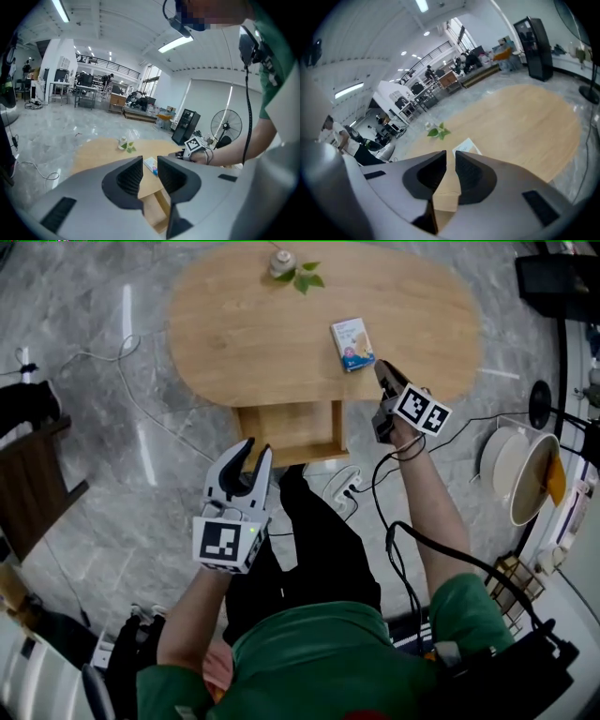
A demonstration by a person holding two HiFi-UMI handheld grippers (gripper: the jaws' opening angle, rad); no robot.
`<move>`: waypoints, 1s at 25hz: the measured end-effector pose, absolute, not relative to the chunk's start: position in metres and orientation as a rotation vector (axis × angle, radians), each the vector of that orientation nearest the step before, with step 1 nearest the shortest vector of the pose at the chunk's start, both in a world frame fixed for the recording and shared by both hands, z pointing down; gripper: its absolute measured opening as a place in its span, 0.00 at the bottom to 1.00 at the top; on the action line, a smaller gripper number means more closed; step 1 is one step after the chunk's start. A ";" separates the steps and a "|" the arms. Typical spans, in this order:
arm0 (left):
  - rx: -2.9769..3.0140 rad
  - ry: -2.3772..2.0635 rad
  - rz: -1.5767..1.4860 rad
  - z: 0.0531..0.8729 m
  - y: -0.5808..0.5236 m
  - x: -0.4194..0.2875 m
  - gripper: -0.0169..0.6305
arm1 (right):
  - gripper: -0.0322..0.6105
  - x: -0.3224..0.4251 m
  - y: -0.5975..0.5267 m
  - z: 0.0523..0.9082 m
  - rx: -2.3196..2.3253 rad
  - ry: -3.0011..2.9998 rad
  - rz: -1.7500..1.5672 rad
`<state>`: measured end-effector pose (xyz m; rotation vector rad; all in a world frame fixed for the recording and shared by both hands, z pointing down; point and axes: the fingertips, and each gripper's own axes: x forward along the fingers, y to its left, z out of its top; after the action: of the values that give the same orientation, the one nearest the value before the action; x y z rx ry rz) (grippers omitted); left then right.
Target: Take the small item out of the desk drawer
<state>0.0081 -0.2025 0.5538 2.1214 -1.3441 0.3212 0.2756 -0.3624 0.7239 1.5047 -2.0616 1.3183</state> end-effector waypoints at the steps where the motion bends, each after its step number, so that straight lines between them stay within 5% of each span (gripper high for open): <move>1: 2.130 -1.364 0.300 0.541 -0.207 -0.001 0.19 | 0.17 0.267 -0.362 0.701 1.493 -2.102 1.263; 25: 2.300 -1.945 -0.068 0.166 -0.225 -0.206 0.19 | 0.11 0.065 -0.271 0.135 1.502 -2.774 -0.075</move>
<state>-0.2063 -0.2250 0.1655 2.3004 -1.9447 -0.0684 0.0650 -0.2713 0.1347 1.5023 -2.7735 -0.0755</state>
